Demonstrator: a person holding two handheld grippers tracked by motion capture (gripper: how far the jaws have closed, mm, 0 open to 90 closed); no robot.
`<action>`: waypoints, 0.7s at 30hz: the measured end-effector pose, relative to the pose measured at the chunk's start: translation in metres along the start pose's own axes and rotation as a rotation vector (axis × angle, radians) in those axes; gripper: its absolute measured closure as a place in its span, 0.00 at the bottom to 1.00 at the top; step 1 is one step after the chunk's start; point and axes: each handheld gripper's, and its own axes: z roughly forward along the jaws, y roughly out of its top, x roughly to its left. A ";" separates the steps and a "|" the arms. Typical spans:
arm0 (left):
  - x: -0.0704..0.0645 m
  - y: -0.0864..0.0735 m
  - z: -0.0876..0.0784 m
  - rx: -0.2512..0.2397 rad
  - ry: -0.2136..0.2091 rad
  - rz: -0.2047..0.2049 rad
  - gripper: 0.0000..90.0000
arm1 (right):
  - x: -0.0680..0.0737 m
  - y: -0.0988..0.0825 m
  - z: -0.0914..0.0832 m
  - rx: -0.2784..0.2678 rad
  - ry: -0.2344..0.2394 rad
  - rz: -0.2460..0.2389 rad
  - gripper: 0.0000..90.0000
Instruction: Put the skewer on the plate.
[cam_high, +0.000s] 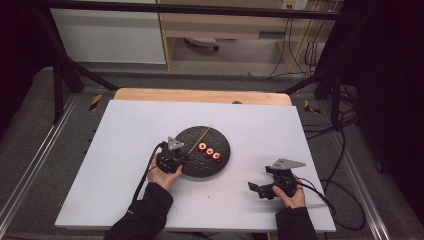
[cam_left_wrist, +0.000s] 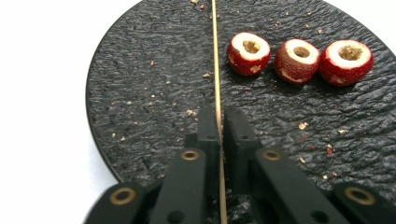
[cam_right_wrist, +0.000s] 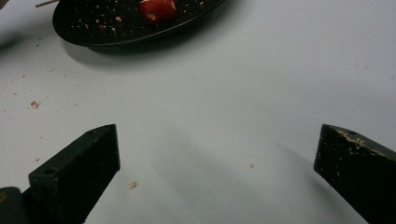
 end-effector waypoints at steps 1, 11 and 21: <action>0.000 0.000 -0.002 -0.001 -0.007 0.005 0.88 | 0.000 0.000 0.000 -0.002 0.001 0.001 0.02; 0.012 -0.007 -0.031 -0.019 -0.057 0.085 0.50 | 0.000 0.000 -0.001 0.000 -0.003 0.002 0.01; 0.042 -0.044 -0.059 -0.001 -0.069 0.076 0.17 | 0.000 0.000 -0.001 0.001 -0.002 0.002 0.01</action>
